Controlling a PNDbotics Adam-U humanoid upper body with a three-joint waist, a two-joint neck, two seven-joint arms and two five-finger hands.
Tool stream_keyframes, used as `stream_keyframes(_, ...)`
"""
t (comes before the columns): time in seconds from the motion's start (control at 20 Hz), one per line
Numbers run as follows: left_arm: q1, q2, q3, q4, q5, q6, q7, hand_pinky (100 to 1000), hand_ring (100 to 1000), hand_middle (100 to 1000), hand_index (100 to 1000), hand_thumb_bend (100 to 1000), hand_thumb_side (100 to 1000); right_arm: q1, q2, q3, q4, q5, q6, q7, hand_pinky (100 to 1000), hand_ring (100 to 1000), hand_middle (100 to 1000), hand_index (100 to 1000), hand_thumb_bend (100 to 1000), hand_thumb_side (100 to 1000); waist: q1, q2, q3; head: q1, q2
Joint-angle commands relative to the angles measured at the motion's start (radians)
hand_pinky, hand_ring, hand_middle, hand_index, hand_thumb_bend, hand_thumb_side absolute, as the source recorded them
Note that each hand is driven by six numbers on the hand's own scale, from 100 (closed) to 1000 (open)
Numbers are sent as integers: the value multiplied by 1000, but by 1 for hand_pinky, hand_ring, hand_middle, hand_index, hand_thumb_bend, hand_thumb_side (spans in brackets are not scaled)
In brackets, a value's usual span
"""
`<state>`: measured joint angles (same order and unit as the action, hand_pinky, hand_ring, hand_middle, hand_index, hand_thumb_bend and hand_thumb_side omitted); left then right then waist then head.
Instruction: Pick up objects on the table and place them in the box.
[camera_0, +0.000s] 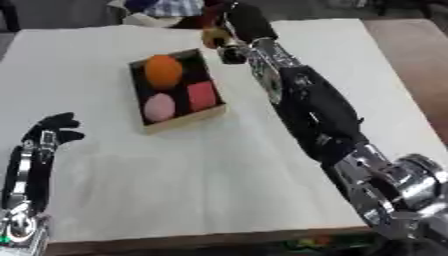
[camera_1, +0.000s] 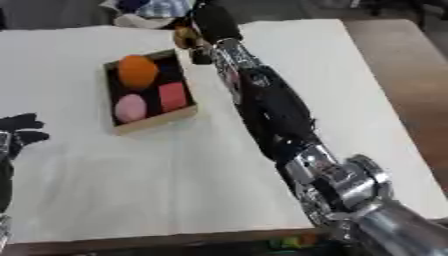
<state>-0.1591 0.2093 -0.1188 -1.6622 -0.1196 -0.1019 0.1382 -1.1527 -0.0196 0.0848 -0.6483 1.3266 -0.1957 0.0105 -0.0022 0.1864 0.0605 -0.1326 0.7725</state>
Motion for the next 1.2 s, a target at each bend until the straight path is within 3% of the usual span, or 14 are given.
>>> stream_keyframes(0.05,-10,8,4,-19,-2,-2,3,758,604,625,763,100,943,-31,6,28,-38,-8,-79,100,805,782,720,633,100,188,5,-11,0,2,-2)
stream_keyframes(0.1,-10,8,4,-19,-2,-2,3,758,604,625,763,100,943,-31,9,32,-43,-7,-91,121,806,784,726,664,100,227,5,-11,1,2,-2)
stream_keyframes(0.15,-10,8,4,-19,-3,-2,3,758,604,625,763,100,943,-32,10,34,-49,-6,-99,137,811,792,743,758,101,361,4,-11,1,2,-2)
stream_keyframes(0.2,-10,8,4,-19,-3,-2,3,758,604,625,763,100,943,-32,10,35,-56,-6,-103,147,812,795,748,786,140,416,4,-12,2,2,-2)
stream_keyframes(0.25,-10,8,5,-18,-3,-2,3,758,604,625,763,100,943,-33,10,35,-63,-7,-104,153,816,799,760,844,230,528,3,-12,2,2,-2)
stream_keyframes(0.35,-9,9,5,-18,-3,-2,4,758,604,625,763,100,943,-33,6,32,-81,-15,-101,150,818,802,768,885,280,600,1,-13,1,3,-2)
stream_keyframes(0.5,-8,9,6,-18,-3,-3,4,758,603,624,763,100,943,-38,-5,32,-117,-39,-97,138,820,803,773,899,259,590,-2,-15,-4,7,-2)
stream_keyframes(0.65,-7,10,9,-17,-4,-3,7,758,603,625,763,100,943,-40,-31,32,-185,-97,-98,119,819,793,771,896,135,476,-4,-16,-13,14,-2)
stream_keyframes(0.75,-5,12,12,-17,-4,-3,10,758,603,625,763,100,943,-30,-65,30,-253,-182,-91,95,815,780,765,898,100,434,-5,-17,-22,23,-2)
stream_keyframes(0.9,1,16,19,-17,-6,-2,17,758,603,625,763,100,944,18,-134,39,-371,-380,-60,58,811,764,757,907,100,443,-6,-17,-40,42,-2)
stream_keyframes(1.2,4,21,32,-18,-9,-2,30,759,603,627,763,100,944,234,-274,56,-648,-814,41,4,798,733,743,842,100,520,-8,-13,-78,87,-2)
